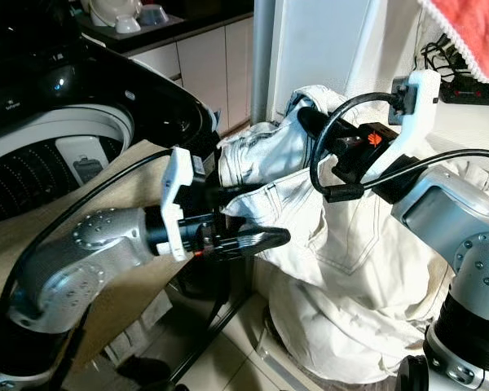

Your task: Clothes washing

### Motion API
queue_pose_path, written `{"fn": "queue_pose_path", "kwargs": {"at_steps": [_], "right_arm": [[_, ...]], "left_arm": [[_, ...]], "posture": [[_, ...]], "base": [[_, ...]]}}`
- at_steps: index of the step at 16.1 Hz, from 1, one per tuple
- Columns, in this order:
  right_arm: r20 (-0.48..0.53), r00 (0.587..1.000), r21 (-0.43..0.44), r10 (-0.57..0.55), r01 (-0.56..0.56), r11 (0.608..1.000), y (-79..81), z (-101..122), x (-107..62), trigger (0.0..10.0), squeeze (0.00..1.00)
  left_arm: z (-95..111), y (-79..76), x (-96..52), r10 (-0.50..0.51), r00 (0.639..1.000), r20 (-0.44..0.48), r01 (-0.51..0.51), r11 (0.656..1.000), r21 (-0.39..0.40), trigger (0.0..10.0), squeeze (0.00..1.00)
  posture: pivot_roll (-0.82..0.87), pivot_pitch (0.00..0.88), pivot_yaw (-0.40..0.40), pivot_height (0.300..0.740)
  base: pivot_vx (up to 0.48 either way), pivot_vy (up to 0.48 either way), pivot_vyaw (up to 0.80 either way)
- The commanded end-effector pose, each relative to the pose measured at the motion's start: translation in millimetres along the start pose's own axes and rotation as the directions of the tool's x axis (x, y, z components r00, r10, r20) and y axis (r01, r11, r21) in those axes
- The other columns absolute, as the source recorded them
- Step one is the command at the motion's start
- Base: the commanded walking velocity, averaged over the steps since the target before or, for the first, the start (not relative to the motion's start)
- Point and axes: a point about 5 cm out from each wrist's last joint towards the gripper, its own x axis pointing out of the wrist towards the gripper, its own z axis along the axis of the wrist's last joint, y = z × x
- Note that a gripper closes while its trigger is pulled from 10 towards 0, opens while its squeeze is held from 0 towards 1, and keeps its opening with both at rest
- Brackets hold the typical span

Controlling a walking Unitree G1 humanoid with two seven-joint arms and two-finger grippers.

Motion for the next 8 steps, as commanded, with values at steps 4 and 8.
{"fn": "queue_pose_path", "kwargs": {"at_steps": [4,8], "right_arm": [[0.028,1.0,-0.029,0.007,-0.007,1.0,4.4,4.6,0.8,0.0,0.0],[0.02,1.0,-0.032,0.006,-0.005,0.999,5.2,3.1,0.9,0.0,0.0]], "left_arm": [[9.8,6.6,-0.2,0.024,0.996,0.083,-0.025,1.0,0.008,4.1,0.0],[4.1,2.1,-0.7,-0.012,0.997,0.081,0.015,0.999,-0.032,0.0,0.0]], "posture": [[-0.18,0.0,0.037,0.74],[-0.18,0.0,0.039,0.74]], "base": [[0.0,0.0,0.0],[0.0,0.0,0.0]]}}
